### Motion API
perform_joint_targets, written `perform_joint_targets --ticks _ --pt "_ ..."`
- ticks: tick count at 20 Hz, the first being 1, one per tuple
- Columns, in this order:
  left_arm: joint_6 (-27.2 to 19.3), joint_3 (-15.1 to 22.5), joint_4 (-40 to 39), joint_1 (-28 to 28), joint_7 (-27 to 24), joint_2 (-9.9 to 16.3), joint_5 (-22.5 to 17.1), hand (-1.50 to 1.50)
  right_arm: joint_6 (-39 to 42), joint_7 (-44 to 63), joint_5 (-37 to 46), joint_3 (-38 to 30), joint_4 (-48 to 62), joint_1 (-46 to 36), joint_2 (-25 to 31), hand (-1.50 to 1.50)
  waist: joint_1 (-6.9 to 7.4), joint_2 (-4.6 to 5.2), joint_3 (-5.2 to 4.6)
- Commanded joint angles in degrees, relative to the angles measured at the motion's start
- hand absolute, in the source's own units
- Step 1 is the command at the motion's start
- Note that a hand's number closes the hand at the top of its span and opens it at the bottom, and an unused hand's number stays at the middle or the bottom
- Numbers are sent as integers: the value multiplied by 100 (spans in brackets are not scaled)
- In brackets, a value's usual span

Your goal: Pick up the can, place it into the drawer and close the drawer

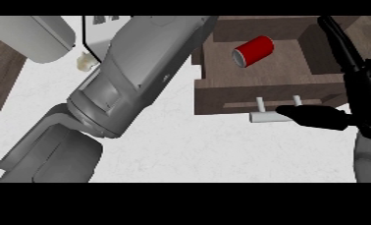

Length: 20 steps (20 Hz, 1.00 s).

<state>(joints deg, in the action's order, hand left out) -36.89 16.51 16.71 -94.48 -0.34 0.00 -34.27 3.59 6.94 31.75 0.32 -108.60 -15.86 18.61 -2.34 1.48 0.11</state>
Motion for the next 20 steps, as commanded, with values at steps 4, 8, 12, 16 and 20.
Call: perform_joint_targets --ticks 4,8,12,16,20 --pt "46 24 -143 -183 146 0 106 -150 -563 -125 1401 741 1557 -748 -252 -150 174 -46 -4" --pt "328 -114 -84 73 7 83 118 -150 -999 -420 1967 868 2587 -995 -326 -150 273 -58 -5" --pt "274 -200 83 258 57 235 154 -150 -1578 -853 2182 842 3494 -1212 -528 -150 289 -98 -6" --pt "253 -209 146 232 209 481 236 -150 -2182 -780 2625 876 4553 -1882 -940 -150 373 -94 -7" --pt "344 -113 504 291 604 700 337 -150 -2720 -960 2668 403 5645 -2412 -835 -150 481 -125 -7"
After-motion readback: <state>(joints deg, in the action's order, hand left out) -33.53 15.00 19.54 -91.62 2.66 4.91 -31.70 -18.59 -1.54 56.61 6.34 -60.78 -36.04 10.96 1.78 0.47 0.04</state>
